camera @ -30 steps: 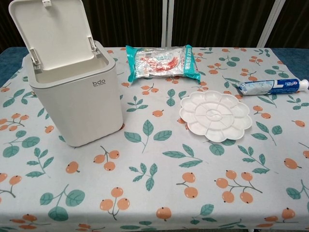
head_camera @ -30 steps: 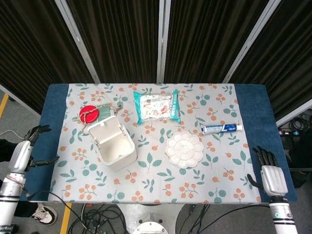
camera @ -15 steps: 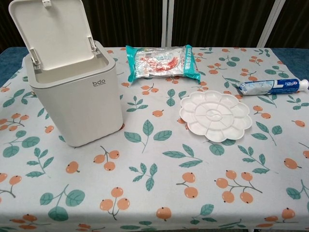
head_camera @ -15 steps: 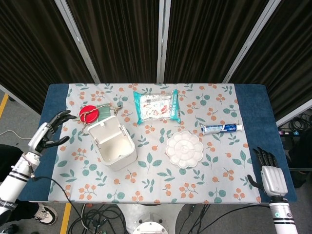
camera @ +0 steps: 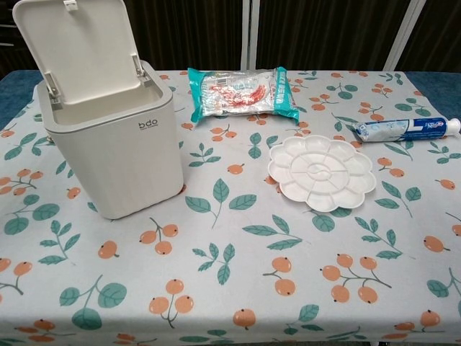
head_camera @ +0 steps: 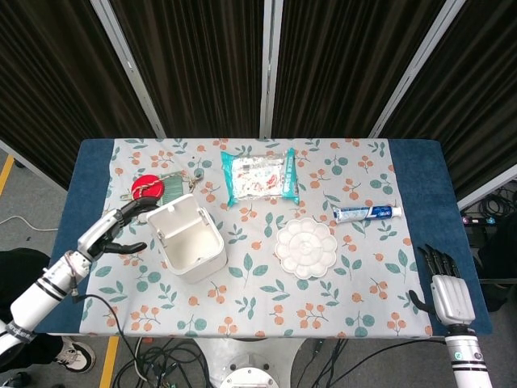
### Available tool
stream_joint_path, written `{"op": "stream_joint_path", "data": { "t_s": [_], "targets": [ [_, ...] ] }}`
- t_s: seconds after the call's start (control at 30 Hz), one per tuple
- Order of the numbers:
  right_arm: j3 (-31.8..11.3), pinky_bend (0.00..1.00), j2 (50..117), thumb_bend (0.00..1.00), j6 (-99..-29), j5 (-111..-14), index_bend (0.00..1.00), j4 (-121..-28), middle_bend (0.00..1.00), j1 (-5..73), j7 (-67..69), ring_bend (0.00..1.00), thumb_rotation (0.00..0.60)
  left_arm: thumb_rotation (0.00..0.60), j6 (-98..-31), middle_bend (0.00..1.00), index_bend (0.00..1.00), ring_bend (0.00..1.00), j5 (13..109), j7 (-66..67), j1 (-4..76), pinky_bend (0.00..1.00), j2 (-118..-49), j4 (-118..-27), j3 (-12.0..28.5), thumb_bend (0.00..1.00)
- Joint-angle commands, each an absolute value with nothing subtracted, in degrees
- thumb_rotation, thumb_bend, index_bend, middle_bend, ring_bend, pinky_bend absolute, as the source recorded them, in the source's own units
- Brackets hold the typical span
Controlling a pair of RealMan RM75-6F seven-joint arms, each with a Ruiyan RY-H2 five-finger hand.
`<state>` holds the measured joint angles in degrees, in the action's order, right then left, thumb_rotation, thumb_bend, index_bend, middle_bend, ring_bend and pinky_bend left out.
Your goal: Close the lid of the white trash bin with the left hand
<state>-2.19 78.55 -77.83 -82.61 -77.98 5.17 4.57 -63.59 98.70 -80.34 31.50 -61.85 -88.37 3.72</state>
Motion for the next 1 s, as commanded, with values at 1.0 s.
{"op": "stream_joint_path", "data": {
  "t_s": [1.0],
  "targets": [
    [-2.5,0.0,79.2,0.21,-77.2,-81.5,0.0,-77.5,0.0,5.2,3.6,0.0,0.6,0.341,-69.8,0.25,0.14,0.06,101.7,-25.4,27.7,0.08,-66.0,-95.8,-2.1,0.0]
  ]
}}
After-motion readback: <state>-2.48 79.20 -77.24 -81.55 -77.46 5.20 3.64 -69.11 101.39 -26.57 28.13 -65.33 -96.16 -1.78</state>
